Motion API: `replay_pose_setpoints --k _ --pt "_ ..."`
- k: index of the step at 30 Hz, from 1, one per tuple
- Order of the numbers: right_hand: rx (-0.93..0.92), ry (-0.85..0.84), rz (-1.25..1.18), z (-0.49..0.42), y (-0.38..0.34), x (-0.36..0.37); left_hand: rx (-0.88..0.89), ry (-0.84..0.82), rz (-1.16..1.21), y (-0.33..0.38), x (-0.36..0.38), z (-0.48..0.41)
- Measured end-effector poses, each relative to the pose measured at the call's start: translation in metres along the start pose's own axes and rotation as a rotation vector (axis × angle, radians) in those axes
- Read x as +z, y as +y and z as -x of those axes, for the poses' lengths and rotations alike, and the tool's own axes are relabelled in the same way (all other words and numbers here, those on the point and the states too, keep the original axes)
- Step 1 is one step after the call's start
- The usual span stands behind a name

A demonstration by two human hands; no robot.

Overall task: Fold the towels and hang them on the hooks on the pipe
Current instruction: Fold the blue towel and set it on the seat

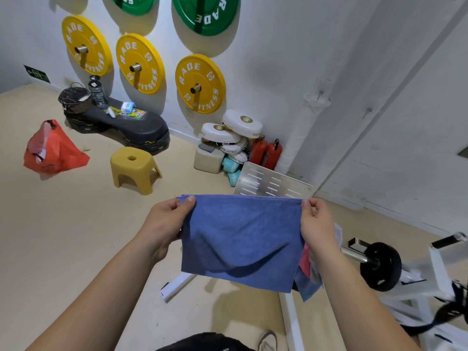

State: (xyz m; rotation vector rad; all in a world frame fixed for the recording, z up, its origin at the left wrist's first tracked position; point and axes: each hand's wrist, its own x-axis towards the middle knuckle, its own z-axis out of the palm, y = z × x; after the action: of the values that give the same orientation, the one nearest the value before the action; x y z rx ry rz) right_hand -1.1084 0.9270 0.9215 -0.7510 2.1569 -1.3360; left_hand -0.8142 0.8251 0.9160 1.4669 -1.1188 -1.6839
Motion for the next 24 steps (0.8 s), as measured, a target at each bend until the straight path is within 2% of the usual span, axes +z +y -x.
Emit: replay_pose_setpoints --k 3,9,14,19,22,24 --pt "0.046 0.032 0.041 -0.002 0.012 -0.001 0.039 0.039 -0.035 -0.007 0.004 0.005" --pt "0.062 0.102 0.145 -0.005 0.022 -0.010 0.070 -0.010 -0.078 -0.015 0.006 0.013" --pt "0.071 0.069 0.096 -0.010 0.026 -0.018 0.127 -0.006 -0.108 -0.011 0.004 0.022" --pt "0.048 0.085 0.072 -0.028 0.053 -0.030 0.149 -0.156 -0.114 -0.002 0.002 0.029" --pt "0.055 0.100 -0.016 -0.012 0.026 -0.030 0.137 -0.207 -0.165 0.000 0.002 0.031" --pt "0.051 0.117 -0.041 -0.006 0.015 -0.030 0.143 -0.161 -0.147 0.002 0.002 0.030"
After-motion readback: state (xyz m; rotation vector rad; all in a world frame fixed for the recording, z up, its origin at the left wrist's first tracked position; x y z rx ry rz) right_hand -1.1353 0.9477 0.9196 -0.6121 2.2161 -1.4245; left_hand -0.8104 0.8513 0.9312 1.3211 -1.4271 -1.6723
